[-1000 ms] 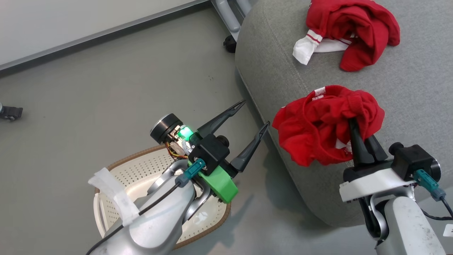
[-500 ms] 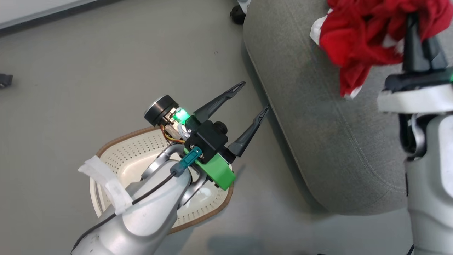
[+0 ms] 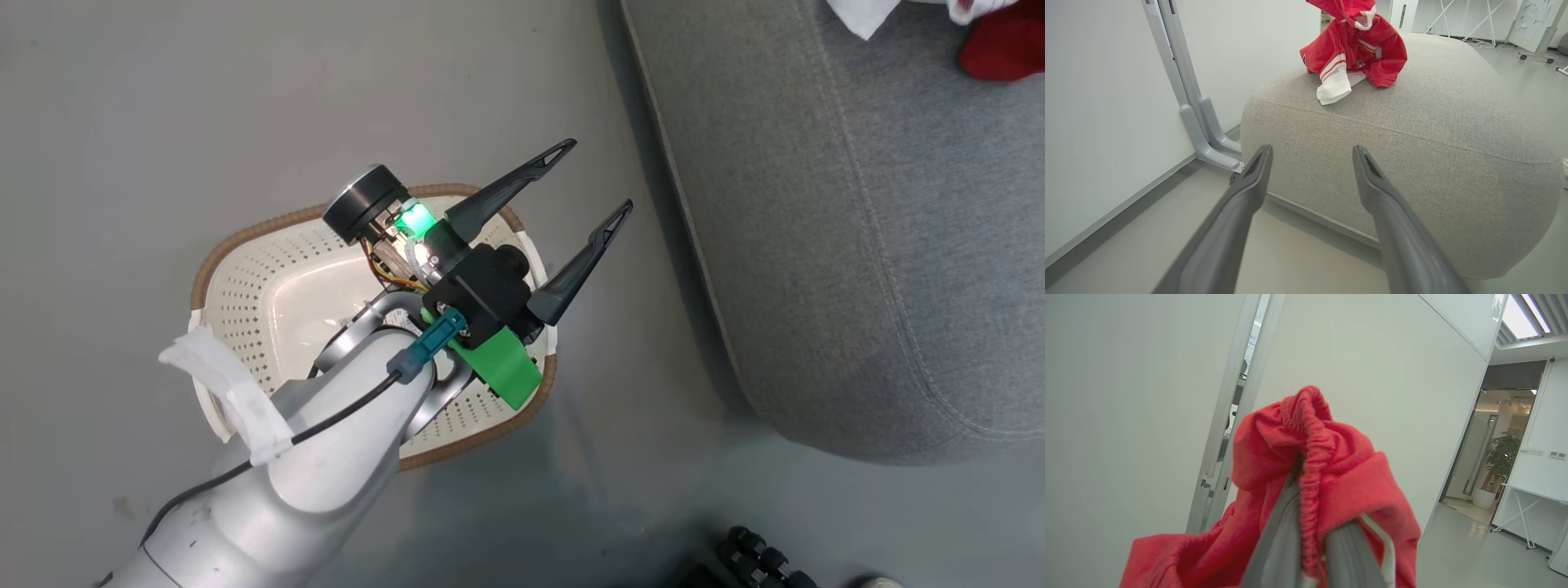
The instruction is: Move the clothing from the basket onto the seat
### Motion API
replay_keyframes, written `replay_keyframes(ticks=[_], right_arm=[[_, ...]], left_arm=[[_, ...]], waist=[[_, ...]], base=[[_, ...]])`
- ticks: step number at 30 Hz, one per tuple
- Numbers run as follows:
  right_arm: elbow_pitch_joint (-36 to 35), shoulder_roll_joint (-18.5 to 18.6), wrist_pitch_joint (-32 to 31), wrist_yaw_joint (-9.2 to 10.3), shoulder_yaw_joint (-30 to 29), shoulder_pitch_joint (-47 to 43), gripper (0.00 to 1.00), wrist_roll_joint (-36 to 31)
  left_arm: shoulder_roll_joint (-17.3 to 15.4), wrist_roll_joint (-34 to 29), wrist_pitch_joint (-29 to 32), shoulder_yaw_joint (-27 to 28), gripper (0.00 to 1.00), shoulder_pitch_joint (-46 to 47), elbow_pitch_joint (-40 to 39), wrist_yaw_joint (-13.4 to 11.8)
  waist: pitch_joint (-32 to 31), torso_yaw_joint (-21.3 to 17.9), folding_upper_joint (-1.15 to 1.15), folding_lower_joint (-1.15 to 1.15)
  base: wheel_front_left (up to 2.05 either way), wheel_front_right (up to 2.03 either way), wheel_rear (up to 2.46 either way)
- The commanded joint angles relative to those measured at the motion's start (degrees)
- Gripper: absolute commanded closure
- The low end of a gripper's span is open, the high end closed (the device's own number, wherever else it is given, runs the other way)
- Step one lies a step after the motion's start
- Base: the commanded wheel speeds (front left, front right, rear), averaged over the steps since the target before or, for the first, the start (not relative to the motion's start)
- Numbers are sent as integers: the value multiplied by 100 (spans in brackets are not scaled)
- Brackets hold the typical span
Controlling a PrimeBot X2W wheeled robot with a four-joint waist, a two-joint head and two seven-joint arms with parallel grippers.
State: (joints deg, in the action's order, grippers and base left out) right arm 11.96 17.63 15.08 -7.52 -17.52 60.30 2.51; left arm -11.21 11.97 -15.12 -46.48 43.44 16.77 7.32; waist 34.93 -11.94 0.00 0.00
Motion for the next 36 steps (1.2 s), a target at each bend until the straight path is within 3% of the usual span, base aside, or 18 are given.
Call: replay_keyframes(ticks=[1,8,16,22,26,27,28,29,36], right_arm=[[145,97,13,6,-52,155,100,37],[1154,434,14,6,-213,267,100,-23],[2104,-24,12,6,-589,-532,100,-240],[2755,-115,13,6,-579,-664,100,-351],[2808,-147,13,6,-648,-561,100,-329],[2774,-157,13,6,-643,-575,70,-336],[2727,-168,13,6,-621,-616,11,-369],[2647,-199,13,6,-632,-726,0,-365],[2165,-340,13,6,-689,-1401,0,-257]], left_arm=[[-44,-20,-2,15,0,122,-34,24],[-147,-14,-3,71,0,125,-105,23],[-316,-33,-3,156,0,63,-221,-10],[-371,-34,-2,166,0,73,-237,-16],[-371,-25,-2,179,0,75,-225,-42],[-371,-14,-2,185,0,59,-221,-46],[-370,1,-2,196,0,33,-217,-59],[-363,35,-2,222,0,-32,-208,-87],[-279,121,-3,356,0,-286,-227,-146]], waist=[[355,175,0,0],[564,164,0,0],[698,71,0,0],[723,44,0,0],[657,35,0,0],[623,29,0,0],[572,22,0,0],[450,5,0,0],[-116,-14,0,0]], base=[[0,0,0],[0,0,0],[0,0,0],[0,0,0],[0,0,0],[0,0,0],[0,0,0],[0,0,0],[0,0,0]])
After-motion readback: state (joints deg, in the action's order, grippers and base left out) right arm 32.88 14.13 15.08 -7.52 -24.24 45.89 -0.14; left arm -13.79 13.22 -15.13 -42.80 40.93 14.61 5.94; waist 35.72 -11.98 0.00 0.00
